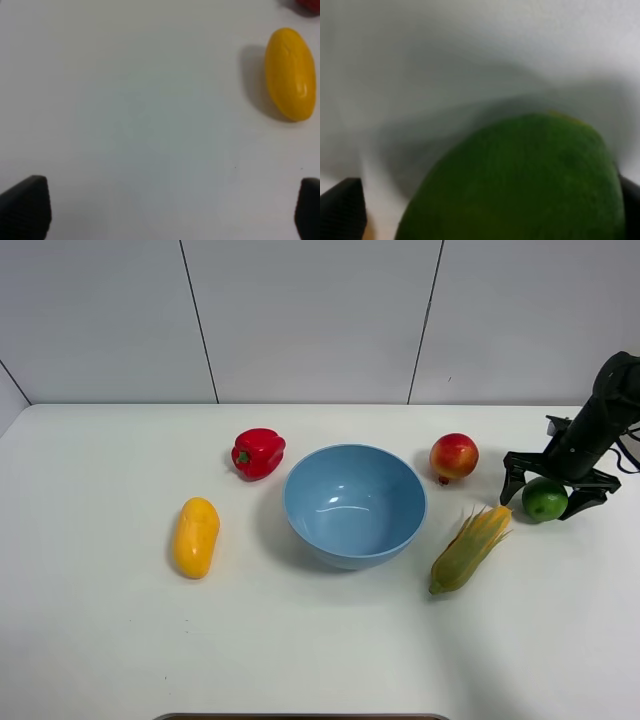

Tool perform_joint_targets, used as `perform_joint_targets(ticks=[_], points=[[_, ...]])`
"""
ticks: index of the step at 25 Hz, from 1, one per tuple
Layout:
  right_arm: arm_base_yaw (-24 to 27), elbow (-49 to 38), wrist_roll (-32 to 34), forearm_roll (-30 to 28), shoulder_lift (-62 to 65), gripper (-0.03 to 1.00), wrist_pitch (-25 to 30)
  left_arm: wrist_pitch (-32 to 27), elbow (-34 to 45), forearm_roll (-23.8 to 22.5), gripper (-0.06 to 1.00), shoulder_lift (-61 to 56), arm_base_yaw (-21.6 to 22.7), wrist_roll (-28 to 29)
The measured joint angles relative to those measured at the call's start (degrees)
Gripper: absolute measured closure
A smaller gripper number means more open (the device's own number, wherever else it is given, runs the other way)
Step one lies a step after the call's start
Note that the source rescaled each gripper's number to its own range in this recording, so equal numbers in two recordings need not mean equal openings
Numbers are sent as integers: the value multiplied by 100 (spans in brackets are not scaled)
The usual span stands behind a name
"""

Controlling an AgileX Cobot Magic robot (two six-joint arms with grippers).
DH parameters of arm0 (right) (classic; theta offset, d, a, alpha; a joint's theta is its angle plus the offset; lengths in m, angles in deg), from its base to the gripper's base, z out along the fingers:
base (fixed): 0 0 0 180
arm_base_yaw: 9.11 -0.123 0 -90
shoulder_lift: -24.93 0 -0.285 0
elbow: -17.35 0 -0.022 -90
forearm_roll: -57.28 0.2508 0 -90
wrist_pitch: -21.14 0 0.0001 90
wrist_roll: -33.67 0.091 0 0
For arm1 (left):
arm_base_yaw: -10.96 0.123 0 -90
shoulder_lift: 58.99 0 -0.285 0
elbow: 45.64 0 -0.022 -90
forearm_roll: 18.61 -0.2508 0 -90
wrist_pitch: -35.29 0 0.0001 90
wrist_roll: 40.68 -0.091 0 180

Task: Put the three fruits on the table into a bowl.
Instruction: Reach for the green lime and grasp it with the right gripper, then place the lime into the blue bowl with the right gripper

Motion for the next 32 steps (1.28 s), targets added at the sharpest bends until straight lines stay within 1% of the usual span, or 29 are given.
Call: perform_joint_targets(ticks=[1,2,3,5,7,9,10,11,12,32], points=[[0,7,0,0,-7,6,0,0,0,0,-6,0,0,0],[0,11,0,0,-7,9,0,0,0,0,-6,0,0,5],[0,11,0,-5,-11,16,0,0,0,0,-6,0,0,5],[4,11,0,-11,-18,36,0,0,0,0,-6,0,0,5],[6,11,0,-12,-18,62,-7,0,0,0,-6,0,0,5],[6,11,0,-12,-25,84,-7,0,0,0,-6,0,0,5],[6,11,0,-12,-25,84,-7,0,0,0,-6,0,0,5],[6,11,0,-12,-25,94,-7,0,0,0,-6,0,0,5],[6,11,0,-12,-25,96,-12,0,0,0,-6,0,0,5],[6,11,5,-6,86,96,-7,0,0,0,-6,0,0,5]])
